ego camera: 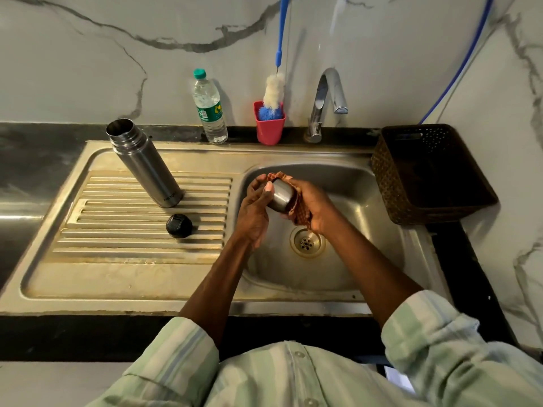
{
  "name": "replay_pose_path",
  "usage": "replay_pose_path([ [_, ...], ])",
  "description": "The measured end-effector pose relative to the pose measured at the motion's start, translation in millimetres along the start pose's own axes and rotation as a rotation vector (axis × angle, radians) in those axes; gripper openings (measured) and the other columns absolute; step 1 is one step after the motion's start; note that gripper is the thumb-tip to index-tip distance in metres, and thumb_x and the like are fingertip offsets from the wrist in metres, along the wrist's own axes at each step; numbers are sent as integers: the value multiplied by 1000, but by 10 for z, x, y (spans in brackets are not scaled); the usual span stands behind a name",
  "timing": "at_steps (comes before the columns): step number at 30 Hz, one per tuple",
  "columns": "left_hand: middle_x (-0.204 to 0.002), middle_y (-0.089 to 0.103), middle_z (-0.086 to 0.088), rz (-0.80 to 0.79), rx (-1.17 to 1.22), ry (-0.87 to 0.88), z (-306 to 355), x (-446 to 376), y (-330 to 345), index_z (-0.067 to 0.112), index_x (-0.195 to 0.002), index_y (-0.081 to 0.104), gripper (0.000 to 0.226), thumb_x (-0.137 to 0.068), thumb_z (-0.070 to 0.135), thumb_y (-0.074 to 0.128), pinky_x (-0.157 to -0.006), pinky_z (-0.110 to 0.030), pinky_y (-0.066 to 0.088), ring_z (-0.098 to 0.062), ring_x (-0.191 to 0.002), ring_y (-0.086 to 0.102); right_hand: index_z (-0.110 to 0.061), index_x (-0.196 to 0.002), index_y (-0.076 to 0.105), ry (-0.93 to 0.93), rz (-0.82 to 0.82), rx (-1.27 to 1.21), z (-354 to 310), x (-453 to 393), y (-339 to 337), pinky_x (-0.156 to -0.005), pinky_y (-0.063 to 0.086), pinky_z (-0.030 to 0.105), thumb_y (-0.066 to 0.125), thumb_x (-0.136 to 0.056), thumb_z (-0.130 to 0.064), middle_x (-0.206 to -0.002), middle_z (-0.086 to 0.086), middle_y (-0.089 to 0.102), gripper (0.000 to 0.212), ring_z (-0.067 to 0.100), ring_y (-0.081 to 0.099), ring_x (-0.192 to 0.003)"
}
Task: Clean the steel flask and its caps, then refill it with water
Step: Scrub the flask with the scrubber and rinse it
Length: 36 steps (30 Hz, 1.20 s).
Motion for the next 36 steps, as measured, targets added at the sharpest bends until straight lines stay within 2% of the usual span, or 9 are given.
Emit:
replay_pose_path([
  [2,-122,63,-9,-18,16,3,37,-48,-19,0,-137,47,45,-96,14,57,-117,-48,33,-27,-123,52,-17,-113,69,58,-72,-124,7,30,-4,-66,58,37,67,-85,-50,-105,11,73,43,26,71,-89],
  [7,-114,70,-1,-53,14,26,85,-80,-44,5,-130,56,31,-100,9,50,-112,-48,39,-22,-114,60,-40,-132,54,-596,220,471,139,-54,124,-68,59,35,52,-88,-62,-114,-3,61,50,16,67,-90],
  [12,-110,71,13,-118,-57,41,207,-44,14,2,-143,40,62,-88,19,64,-105,-38,46,-14,-111,62,-15,-134,57,146,-360,-537,88,37,37,-83,58,38,65,-87,-49,-117,14,66,59,27,65,-100],
  [14,-123,65,13,-114,-201,28,272,-57,13,2,-144,40,68,-87,27,66,-99,-32,49,-11,-115,62,-11,-135,56,148,-353,-671,107,66,48,-71,60,34,68,-87,-42,-115,15,67,59,27,67,-94],
  [16,-131,62,0,-135,-244,-9,340,-79,-34,7,-136,52,55,-90,33,65,-98,-29,49,-13,-120,60,-15,-131,60,-24,-201,-573,97,36,26,-65,59,33,71,-86,-33,-117,13,68,50,26,69,-92],
  [22,-106,72,-15,-210,-166,-155,328,-110,41,-4,-114,64,21,-99,5,54,-86,-27,56,-21,-101,68,-30,-143,46,-787,138,764,-45,60,-107,-71,60,31,77,-80,-33,-116,-6,46,71,12,55,-101],
  [25,-102,73,-6,-175,-61,-110,221,-91,100,3,-116,63,21,-99,0,51,-83,-26,55,-16,-98,68,-30,-143,45,-692,55,612,-111,71,-35,-78,59,31,78,-80,-23,-126,-4,54,72,13,57,-109],
  [30,-129,60,-17,-130,25,-19,216,-106,35,1,-138,48,50,-90,6,59,-96,-33,52,-24,-115,60,-19,-125,58,-55,-263,-108,-174,71,-77,-85,57,41,76,-80,-11,-108,11,69,49,28,66,-101],
  [36,-120,65,-14,-112,14,-24,176,-101,-79,-7,-139,46,43,-96,-4,50,-90,-27,53,-19,-108,63,-33,-145,41,-764,30,722,-152,20,38,-83,50,16,75,-80,-44,-126,0,51,74,9,54,-108],
])
Point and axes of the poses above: each hand's wrist, its own x-axis away from the middle knuckle, its own y-axis out of the palm, z = x × y, the point moved 2 cm from there along -x, towards the middle knuckle
